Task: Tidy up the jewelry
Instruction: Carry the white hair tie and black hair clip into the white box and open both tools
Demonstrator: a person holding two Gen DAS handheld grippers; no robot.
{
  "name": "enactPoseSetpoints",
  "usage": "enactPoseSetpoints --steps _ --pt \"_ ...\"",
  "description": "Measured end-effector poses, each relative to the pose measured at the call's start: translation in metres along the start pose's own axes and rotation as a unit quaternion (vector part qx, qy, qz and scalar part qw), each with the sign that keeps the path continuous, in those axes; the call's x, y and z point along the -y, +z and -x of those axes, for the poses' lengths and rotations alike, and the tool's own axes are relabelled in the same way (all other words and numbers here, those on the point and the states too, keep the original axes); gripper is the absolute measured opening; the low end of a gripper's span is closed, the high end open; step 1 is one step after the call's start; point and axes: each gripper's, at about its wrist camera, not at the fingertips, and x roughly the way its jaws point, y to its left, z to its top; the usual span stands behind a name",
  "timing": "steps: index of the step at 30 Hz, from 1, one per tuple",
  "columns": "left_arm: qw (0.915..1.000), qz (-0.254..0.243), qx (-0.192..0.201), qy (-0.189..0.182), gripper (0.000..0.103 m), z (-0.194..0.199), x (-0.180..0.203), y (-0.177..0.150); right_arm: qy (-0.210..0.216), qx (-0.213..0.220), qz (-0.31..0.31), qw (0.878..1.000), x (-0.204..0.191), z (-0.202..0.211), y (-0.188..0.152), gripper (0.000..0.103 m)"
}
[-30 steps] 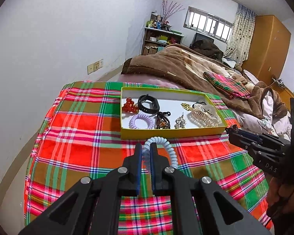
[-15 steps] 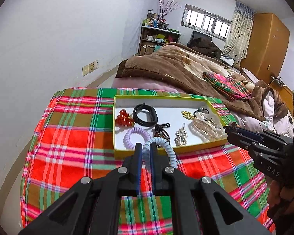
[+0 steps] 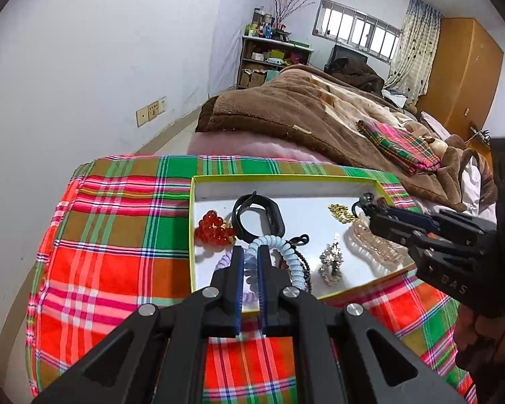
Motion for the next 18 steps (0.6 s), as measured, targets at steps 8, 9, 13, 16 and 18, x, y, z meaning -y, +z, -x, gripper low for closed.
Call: enactPoseSetpoints --steps 8,9,13,16,18 --pt "0.9997 -0.006 -0.024 -0.001 0.008 -0.026 -0.004 -0.005 0.008 -0.027 -0.01 1.0 0.007 -0.038 0.006 0.025" --pt "0.9996 -0.007 -0.026 0.0 0.008 -0.028 -0.004 -0.005 0.008 -0.03 -0.01 0.999 0.007 -0.041 0.006 0.025" --pt "0.9994 -0.004 -0.035 0.0 0.008 -0.036 -0.008 -0.009 0.009 -0.043 -0.015 0.999 0.01 -0.053 0.005 0.025" --pt "0.9992 -0.002 -0.039 0.001 0.008 -0.038 -0.01 -0.011 0.014 -0.05 -0.015 0.999 0.01 -0.058 0.005 0.026" --pt "0.9992 -0.001 -0.04 0.004 0.008 -0.039 -0.011 -0.012 0.014 -0.053 -0.012 0.998 0.008 -0.059 0.005 0.026"
